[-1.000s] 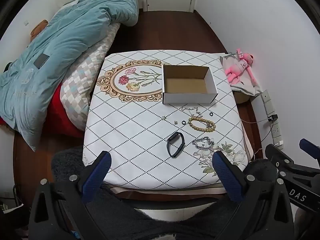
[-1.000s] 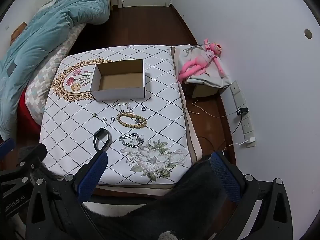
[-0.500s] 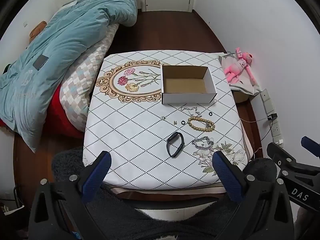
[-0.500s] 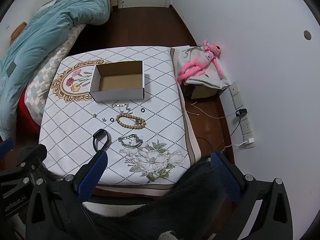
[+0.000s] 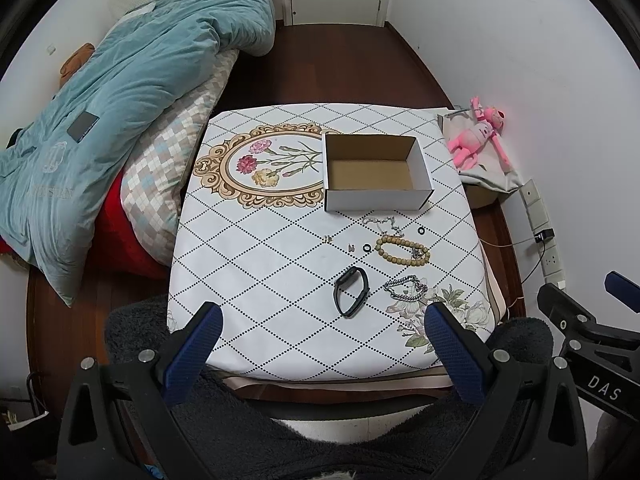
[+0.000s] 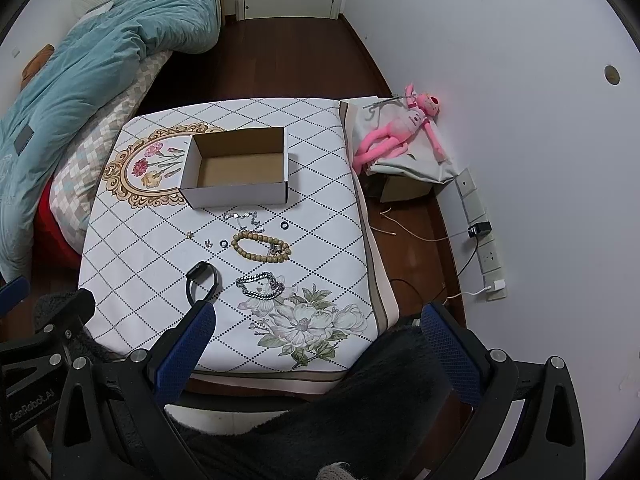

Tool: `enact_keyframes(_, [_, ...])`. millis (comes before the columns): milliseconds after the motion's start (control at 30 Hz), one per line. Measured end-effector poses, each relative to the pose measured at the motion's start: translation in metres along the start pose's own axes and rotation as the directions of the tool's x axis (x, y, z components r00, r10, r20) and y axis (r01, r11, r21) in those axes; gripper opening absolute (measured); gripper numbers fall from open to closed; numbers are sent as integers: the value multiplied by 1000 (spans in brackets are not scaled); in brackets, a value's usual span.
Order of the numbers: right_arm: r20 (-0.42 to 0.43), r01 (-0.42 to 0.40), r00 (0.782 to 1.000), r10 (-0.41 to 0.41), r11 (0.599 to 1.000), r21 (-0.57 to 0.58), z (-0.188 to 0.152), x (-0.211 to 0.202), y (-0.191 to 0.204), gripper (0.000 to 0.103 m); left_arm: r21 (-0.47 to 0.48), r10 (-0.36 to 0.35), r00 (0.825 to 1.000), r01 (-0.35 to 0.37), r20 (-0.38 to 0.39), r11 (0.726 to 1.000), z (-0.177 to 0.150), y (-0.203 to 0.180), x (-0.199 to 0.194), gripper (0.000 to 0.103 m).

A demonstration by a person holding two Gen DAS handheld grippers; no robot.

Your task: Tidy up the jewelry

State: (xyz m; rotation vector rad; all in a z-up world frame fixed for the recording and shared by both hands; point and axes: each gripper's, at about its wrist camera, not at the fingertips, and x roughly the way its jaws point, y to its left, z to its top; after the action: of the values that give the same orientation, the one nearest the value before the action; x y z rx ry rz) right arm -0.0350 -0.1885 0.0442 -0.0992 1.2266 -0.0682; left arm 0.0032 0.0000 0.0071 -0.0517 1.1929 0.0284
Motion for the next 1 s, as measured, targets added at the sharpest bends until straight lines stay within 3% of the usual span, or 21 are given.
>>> enact_keyframes(1000, [25,3,1000,-3,1000,5,0,-8,-1,103,-3,2,1000,-2,18,1000,4,3,-7,103])
